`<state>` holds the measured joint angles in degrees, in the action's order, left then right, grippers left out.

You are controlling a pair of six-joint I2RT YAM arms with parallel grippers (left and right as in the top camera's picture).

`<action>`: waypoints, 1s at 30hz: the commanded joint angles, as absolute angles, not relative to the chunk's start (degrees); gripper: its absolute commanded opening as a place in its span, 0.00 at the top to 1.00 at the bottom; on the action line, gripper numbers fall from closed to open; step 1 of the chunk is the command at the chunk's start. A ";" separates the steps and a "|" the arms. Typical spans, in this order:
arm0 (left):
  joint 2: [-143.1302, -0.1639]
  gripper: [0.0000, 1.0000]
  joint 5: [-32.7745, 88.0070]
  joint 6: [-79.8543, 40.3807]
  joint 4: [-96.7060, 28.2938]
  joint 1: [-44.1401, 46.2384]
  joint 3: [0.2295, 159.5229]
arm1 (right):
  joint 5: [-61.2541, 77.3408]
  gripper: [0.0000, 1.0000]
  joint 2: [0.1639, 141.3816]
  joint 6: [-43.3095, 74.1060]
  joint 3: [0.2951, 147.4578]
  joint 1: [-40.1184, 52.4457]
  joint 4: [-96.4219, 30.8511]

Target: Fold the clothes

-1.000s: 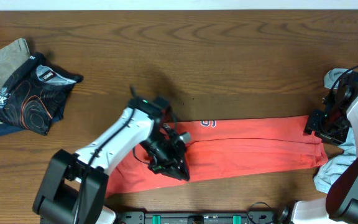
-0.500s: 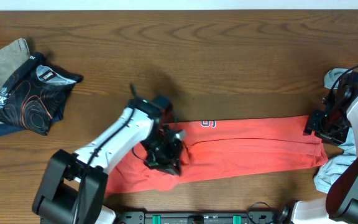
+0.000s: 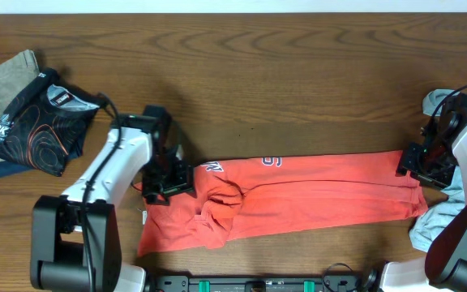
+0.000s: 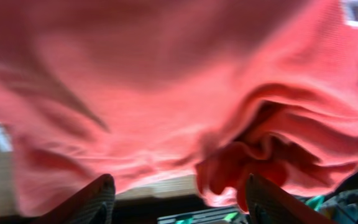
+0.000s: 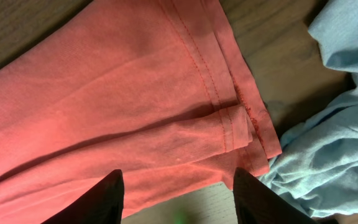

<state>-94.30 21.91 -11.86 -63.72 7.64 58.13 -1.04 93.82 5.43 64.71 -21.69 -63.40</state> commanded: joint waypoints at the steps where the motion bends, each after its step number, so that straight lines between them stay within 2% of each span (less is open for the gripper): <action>1: -94.63 0.30 19.64 -13.19 -64.42 4.51 58.02 | -1.23 0.45 93.27 5.52 64.60 -22.70 -63.37; 9: -94.63 0.30 15.84 -18.46 -61.25 2.15 53.21 | -1.23 0.45 93.27 5.52 64.60 -22.70 -63.07; 17: -94.63 0.41 23.46 -18.26 -48.95 2.20 45.50 | -1.21 0.45 93.27 5.52 64.60 -22.70 -62.98; 21: -94.61 0.57 24.01 -18.26 -47.20 2.20 45.30 | -1.21 0.45 93.27 5.52 64.60 -22.70 -63.02; 22: -94.61 0.67 23.99 -18.24 -47.22 2.17 45.34 | -1.21 0.45 93.27 5.52 64.60 -22.70 -63.02; 25: -94.61 0.86 23.99 -18.24 -47.31 2.15 45.39 | -1.21 0.45 93.27 5.52 64.60 -22.70 -63.02; 30: -94.61 0.89 23.97 -17.69 -50.19 2.15 46.85 | -1.21 0.45 93.27 5.52 64.60 -22.70 -63.00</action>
<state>-94.35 23.42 -18.17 -48.64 2.35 45.63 -1.04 93.82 5.45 64.71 -21.69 -63.11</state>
